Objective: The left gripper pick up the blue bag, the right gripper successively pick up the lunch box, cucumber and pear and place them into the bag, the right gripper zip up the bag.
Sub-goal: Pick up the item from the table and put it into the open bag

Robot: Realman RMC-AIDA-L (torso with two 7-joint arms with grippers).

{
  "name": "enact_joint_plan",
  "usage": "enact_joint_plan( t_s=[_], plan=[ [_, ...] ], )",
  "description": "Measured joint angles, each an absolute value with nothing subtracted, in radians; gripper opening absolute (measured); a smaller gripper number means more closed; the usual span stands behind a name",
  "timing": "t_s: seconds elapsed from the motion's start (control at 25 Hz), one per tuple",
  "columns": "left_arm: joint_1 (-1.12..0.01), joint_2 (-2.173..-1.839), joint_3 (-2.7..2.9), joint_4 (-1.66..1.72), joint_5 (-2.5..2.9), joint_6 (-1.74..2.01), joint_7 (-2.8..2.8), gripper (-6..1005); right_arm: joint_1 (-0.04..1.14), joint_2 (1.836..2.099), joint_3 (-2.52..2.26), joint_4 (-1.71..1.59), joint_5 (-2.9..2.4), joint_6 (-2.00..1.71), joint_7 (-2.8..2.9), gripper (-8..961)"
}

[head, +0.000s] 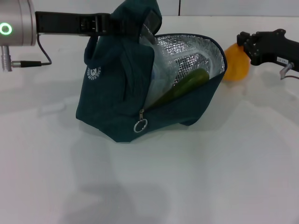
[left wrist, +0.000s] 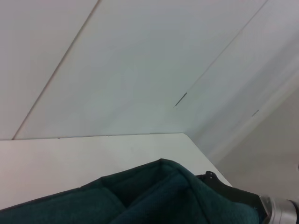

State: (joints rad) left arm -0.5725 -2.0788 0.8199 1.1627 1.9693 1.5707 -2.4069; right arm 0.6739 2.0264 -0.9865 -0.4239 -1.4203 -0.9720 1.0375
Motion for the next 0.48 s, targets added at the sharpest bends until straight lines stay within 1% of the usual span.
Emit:
enact_joint_plan(
  t_s=[0.04,0.28,0.48],
  plan=[
    [-0.573,-2.079,0.819,1.163,1.969,1.571,-2.407,40,0.672,2.025,-0.985,-0.425,-1.414,-0.975,1.036,62],
    [-0.575,-2.081,0.824,1.163,1.969,1.574,-2.407,40,0.638,2.020,-0.975,-0.474,-1.390,-1.027,1.036,27],
    [-0.569,-2.082,0.880,1.163,1.905,1.575,-2.409,40,0.577,2.016,-0.977,-0.565,-1.347,-1.112,1.048,29]
  ],
)
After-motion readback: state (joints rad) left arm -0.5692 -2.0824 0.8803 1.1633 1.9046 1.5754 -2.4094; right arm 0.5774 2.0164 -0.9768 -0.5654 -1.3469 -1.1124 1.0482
